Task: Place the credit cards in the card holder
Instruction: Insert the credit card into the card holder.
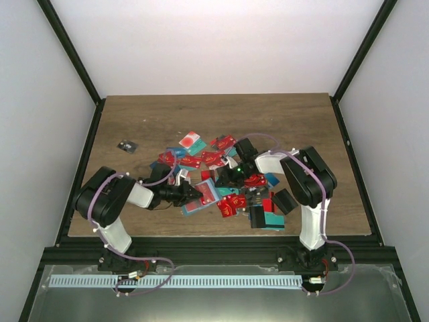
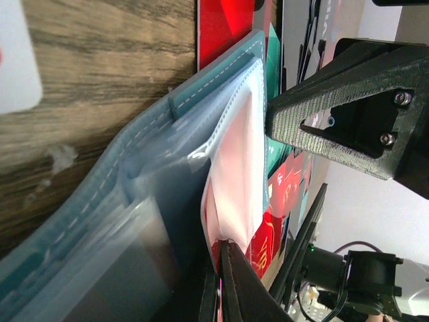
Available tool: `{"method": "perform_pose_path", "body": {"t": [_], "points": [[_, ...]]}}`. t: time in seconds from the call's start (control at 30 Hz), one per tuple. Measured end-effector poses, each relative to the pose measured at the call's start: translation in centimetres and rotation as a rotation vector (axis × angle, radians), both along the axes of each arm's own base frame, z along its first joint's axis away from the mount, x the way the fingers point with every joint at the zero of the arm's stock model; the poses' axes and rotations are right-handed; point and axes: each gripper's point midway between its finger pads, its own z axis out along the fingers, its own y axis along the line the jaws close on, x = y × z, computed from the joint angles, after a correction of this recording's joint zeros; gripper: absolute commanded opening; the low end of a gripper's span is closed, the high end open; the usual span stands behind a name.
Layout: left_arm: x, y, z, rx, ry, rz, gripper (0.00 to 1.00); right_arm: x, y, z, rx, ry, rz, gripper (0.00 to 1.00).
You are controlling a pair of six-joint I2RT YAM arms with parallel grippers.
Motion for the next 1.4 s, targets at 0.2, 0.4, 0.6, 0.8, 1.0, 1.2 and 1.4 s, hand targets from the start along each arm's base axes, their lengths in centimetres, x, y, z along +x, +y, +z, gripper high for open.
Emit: {"method": "perform_pose_path", "body": {"t": [0.2,0.4,0.6,0.8,1.0,1.2,1.4], "points": [[0.4,-0.7,0.0,-0.035,0.003,0.003,0.04,-0.1,0.0,0.0,0.009,0.002,0.002,0.01],[0.4,-1.1,0.2,-0.052,0.022,0.008,0.15,-0.1,0.0,0.0,0.009,0.004,0.001,0.01],[0.0,-1.0,0.4,0.000,0.034,0.009,0.24,-0.4,-0.1,0.0,0.008,0.021,0.005,0.01],[-0.2,-0.6,0.5,0.072,0.061,0.000,0.19,-0.7,-0.1,0.0,0.006,0.034,0.008,0.01],[-0.5,-0.1,0.4,0.145,0.114,-0.007,0.28,-0.9,0.0,0.0,-0.001,0.052,0.006,0.01],[-0.9,0.9,1.2,0.239,0.152,-0.008,0.32,-1.0,0.0,0.0,-0.004,0.067,-0.003,0.01],[-2.1,2.1,2.1,0.308,0.183,-0.011,0.27,-1.1,0.1,0.0,-0.005,0.074,-0.008,0.01]]}}
